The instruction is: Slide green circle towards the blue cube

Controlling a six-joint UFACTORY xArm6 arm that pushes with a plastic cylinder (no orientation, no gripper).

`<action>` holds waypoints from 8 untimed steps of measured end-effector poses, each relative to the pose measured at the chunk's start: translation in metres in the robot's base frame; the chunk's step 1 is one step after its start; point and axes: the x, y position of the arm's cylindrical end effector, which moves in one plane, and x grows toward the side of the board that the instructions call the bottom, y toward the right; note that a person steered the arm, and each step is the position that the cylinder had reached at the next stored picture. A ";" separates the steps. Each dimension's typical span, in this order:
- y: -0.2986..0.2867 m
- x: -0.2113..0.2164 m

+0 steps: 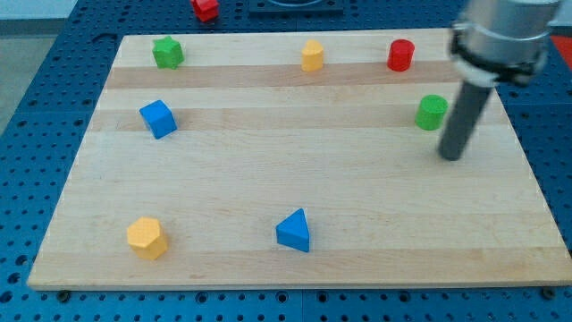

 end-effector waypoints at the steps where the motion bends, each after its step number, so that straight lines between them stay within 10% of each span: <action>1: 0.025 -0.012; 8: 0.001 -0.055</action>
